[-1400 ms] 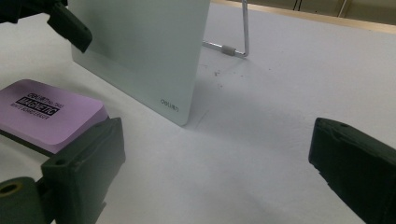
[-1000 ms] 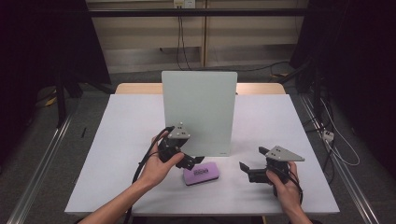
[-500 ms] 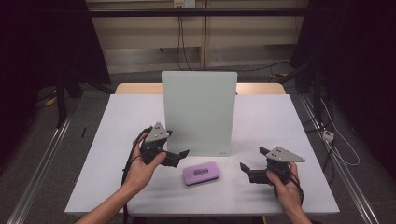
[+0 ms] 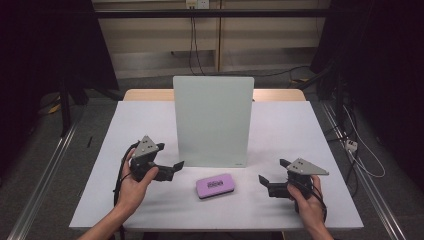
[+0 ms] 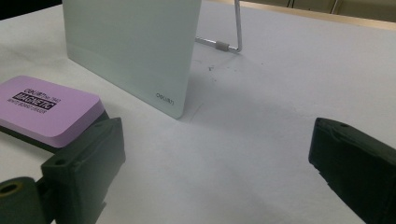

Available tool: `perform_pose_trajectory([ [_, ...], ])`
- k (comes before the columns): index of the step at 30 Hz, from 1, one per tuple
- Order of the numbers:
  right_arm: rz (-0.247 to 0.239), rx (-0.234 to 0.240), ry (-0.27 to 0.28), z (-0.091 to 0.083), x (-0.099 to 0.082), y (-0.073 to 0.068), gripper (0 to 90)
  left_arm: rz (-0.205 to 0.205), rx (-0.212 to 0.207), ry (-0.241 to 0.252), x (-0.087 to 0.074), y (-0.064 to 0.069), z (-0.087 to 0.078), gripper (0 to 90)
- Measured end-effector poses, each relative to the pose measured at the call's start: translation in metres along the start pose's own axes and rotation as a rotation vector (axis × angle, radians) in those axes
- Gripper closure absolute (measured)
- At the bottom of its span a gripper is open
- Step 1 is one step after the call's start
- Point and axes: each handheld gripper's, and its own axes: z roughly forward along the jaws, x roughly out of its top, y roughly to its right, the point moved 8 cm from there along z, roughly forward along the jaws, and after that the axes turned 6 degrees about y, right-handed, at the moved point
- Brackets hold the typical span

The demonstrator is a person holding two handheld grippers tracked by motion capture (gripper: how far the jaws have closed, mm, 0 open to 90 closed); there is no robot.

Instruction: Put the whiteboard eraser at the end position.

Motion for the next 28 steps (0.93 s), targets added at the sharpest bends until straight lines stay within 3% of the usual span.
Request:
perform_pose_trajectory([
  [14,-0.001,0.002,-0.009,0.001,-0.002,-0.001,3.6,-0.048,0.078,0.000,-0.027,-0.017,-0.031,5.7],
  [16,-0.001,0.001,-0.010,0.001,-0.002,-0.001,3.6,-0.064,0.060,0.018,-0.031,-0.020,-0.035,5.5],
  [17,0.000,0.000,-0.010,0.001,-0.002,0.000,3.6,-0.049,0.047,0.036,-0.032,-0.021,-0.036,5.2],
  [18,-0.001,0.000,-0.010,0.001,-0.002,-0.001,3.6,-0.014,0.061,0.042,-0.033,-0.022,-0.038,4.6],
  [19,-0.004,0.001,-0.009,0.001,-0.001,-0.001,3.6,0.021,0.102,0.038,-0.034,-0.023,-0.041,4.8],
  [20,-0.001,0.001,-0.009,0.001,-0.001,-0.001,3.6,0.006,0.112,0.041,-0.034,-0.023,-0.044,5.1],
  [22,-0.004,0.001,-0.007,0.000,-0.001,-0.001,3.7,-0.069,0.087,0.069,-0.035,-0.024,-0.048,5.0],
  [28,-0.003,0.005,-0.013,0.002,-0.002,-0.001,3.7,-0.148,0.116,0.048,-0.044,-0.035,-0.048,5.0],
])
